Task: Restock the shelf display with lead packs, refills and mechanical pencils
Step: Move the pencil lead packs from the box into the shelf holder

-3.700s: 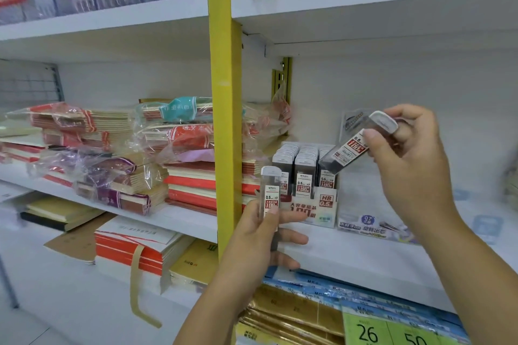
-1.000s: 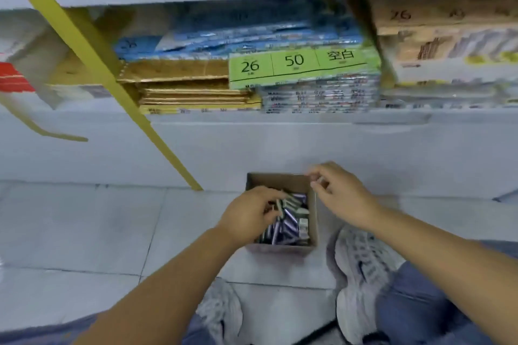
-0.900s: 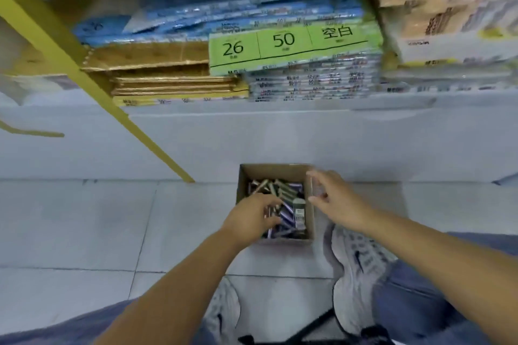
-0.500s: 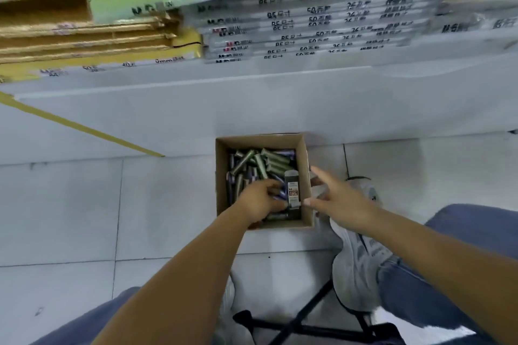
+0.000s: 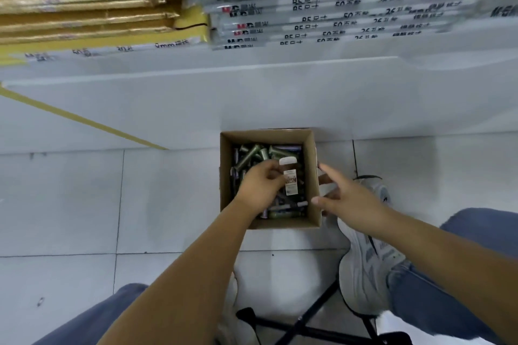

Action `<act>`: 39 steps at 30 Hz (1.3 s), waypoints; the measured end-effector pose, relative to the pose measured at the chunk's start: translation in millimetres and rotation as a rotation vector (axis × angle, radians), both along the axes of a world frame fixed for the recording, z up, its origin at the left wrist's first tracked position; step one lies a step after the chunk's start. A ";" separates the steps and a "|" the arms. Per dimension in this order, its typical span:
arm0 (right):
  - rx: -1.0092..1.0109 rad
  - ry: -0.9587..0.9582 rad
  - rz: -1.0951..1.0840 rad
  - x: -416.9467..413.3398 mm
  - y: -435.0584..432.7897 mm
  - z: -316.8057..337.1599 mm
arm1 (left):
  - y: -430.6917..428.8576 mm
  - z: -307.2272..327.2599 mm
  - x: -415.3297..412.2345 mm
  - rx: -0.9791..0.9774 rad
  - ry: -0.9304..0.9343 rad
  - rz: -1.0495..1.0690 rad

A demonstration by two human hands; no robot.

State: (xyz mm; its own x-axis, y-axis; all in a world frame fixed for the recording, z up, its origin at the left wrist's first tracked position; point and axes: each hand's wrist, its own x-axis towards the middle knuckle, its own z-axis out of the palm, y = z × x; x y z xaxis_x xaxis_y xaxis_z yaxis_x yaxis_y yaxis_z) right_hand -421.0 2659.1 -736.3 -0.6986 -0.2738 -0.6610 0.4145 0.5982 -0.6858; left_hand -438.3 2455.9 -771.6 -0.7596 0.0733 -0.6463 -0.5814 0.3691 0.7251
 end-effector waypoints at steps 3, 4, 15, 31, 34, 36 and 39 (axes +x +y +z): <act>-0.010 -0.030 -0.032 -3.4 0.4 4.1 | -33.0 30.0 10.0 0.149 0.065 0.233; 0.004 -0.015 -0.042 -5.7 -0.3 6.5 | -44.3 39.6 13.5 0.200 0.074 0.328; 0.096 0.341 0.162 -19.1 -76.7 12.5 | -103.0 42.0 83.0 -0.020 -0.028 0.388; -0.072 -0.142 -0.178 -14.7 -169.6 -73.6 | -110.3 25.7 90.3 0.122 -0.107 0.365; -0.139 -0.169 -0.207 -14.5 -166.5 -74.3 | -111.3 26.9 88.9 0.083 -0.099 0.343; -0.196 -0.167 -0.271 -10.8 -163.8 -74.4 | -111.0 27.3 88.8 0.064 -0.093 0.332; -0.245 -0.147 -0.336 -7.3 -161.6 -73.7 | -110.7 27.9 89.1 0.068 -0.088 0.338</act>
